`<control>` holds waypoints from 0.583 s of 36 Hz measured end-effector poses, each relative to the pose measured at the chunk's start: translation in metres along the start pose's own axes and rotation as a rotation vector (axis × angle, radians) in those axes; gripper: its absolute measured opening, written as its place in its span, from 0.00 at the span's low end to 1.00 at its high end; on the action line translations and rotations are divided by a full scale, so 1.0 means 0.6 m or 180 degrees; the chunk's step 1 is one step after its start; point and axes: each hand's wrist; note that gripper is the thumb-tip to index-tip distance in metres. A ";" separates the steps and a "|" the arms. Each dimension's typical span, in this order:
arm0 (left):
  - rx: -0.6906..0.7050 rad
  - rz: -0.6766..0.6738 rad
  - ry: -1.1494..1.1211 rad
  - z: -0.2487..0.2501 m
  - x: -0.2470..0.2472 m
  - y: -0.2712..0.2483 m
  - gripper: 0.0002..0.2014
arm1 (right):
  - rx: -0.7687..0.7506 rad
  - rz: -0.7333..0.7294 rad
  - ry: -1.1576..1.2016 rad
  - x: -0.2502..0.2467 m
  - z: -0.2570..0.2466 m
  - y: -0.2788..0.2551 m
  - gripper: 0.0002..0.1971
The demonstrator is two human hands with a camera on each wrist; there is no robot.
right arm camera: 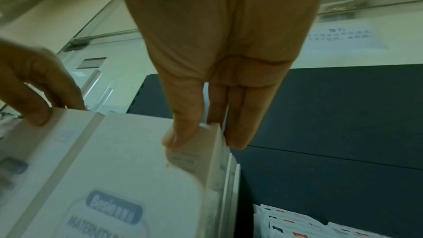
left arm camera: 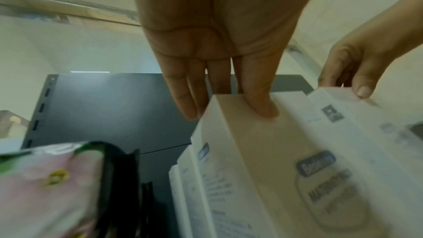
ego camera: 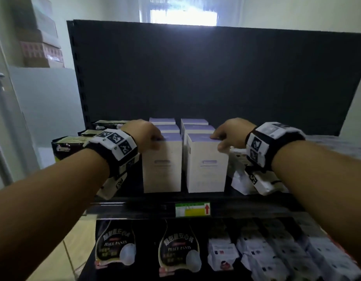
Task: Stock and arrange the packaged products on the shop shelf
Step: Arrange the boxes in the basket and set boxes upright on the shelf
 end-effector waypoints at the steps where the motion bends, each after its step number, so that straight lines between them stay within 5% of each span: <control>1: -0.0062 0.0028 -0.0015 0.002 0.002 -0.002 0.16 | -0.0040 0.0012 -0.0024 0.001 0.002 0.000 0.25; 14: -0.0662 -0.0005 0.0073 0.023 0.022 0.018 0.14 | -0.0421 -0.0087 0.0133 0.005 0.033 -0.008 0.29; 21: -0.0757 -0.0064 0.0154 0.025 0.023 0.022 0.15 | 0.0011 0.0301 0.0629 -0.047 0.139 -0.069 0.23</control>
Point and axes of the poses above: each hand's wrist, its own y-axis towards the middle knuckle, its own x-axis out of the palm, z = x × y, and after that the axes turned 10 degrees about x, right-handed
